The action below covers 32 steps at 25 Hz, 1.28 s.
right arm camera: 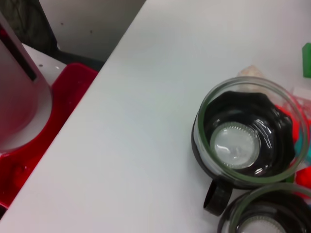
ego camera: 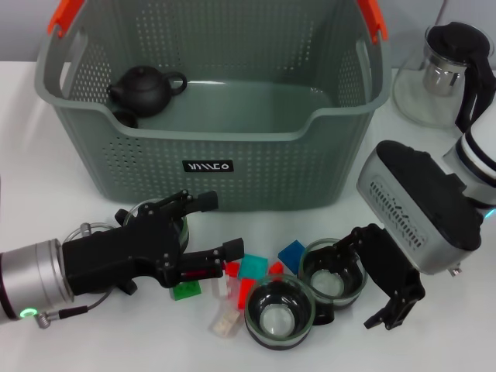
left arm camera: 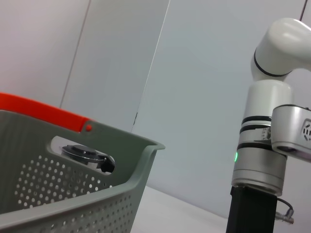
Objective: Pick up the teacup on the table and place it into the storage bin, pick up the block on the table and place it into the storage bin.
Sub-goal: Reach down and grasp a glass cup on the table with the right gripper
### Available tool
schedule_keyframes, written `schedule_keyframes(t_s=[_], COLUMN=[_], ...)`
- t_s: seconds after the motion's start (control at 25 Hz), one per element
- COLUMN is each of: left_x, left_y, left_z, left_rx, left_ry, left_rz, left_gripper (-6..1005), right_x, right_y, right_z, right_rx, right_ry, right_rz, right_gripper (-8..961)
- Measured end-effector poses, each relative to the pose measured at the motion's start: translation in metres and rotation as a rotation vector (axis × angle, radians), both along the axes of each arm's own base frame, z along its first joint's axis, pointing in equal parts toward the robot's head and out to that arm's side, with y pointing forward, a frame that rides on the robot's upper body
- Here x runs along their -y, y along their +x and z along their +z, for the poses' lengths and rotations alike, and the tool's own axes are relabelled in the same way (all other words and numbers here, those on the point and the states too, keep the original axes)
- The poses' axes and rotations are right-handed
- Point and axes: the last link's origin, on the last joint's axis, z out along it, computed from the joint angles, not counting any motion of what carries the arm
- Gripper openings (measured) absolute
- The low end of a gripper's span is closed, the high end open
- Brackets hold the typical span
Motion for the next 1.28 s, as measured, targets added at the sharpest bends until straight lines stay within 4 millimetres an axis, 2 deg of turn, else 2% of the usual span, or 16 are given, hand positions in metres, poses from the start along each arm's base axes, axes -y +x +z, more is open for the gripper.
schedule_keyframes(t_s=[0.56, 0.8, 1.24, 1.28], left_x=[0.003, 0.003, 0.005, 0.005], left_y=[-0.003, -0.004, -0.006, -0.007], left_z=[-0.002, -0.001, 0.0, 0.0], left_rx=[0.001, 0.002, -0.001, -0.002], left_ry=[-0.002, 0.006, 0.019, 0.022], left_rz=[0.016, 0.023, 0.025, 0.026], left_gripper=[933, 933, 933, 933], right_x=[0.0, -0.001, -0.001, -0.001], right_y=[-0.001, -0.004, -0.007, -0.007], right_z=[-0.011, -0.012, -0.014, -0.013], right_rx=[0.064, 0.062, 0.095, 0.096], right_ry=[0.037, 0.045, 0.07, 0.073], right_rz=[0.005, 0.0, -0.05, -0.055], right_gripper=[861, 648, 196, 183])
